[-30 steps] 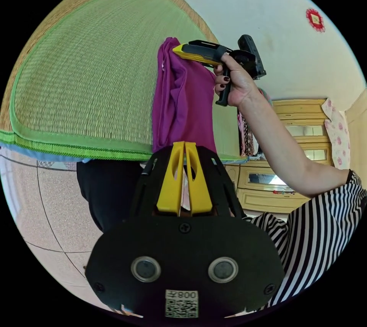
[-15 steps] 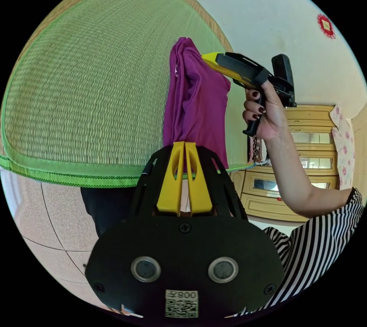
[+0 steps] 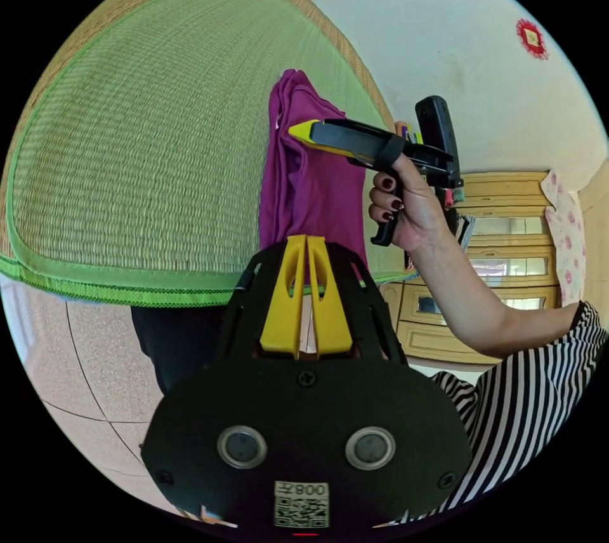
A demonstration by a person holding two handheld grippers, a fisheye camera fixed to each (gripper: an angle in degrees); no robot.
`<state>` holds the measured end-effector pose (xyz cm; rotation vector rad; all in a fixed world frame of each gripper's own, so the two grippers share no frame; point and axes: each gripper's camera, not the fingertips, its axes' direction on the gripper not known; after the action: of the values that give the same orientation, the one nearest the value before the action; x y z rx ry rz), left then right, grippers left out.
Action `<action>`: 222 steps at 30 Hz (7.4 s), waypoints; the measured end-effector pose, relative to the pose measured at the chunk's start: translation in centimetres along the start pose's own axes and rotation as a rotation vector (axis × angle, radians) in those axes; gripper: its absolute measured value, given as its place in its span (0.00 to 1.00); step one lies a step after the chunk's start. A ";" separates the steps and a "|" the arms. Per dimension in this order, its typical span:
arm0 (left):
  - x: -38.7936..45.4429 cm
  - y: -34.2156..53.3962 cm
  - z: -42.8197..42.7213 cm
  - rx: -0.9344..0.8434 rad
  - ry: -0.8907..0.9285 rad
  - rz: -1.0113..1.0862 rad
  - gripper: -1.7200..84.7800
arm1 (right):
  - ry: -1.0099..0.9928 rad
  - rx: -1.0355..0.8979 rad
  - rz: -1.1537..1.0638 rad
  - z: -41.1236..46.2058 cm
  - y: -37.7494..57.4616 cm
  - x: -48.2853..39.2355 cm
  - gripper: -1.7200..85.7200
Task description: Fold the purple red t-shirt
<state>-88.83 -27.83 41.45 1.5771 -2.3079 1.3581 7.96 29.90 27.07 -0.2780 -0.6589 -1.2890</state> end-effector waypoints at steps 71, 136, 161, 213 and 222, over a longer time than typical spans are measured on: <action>9.1 -7.9 5.1 -0.040 -0.304 0.156 0.02 | -0.136 0.005 0.062 3.9 15.8 7.7 0.02; 4.7 -5.4 16.3 -0.005 -0.233 0.098 0.02 | -0.355 0.017 0.148 -0.6 25.7 9.3 0.02; 11.5 6.3 37.4 -0.247 -0.289 0.506 0.07 | -0.289 0.204 0.363 -12.5 38.8 14.5 0.06; 1.4 10.8 29.5 -0.107 -0.072 0.099 0.03 | -0.612 0.323 0.449 -20.2 41.2 14.6 0.04; -4.0 10.1 21.5 0.048 0.004 -0.195 0.10 | -0.627 0.338 0.397 -21.7 40.3 13.1 0.04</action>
<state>-85.68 -38.16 19.96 1.7572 -2.0685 1.3780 54.19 18.88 24.42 -0.5116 -1.2670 -0.6816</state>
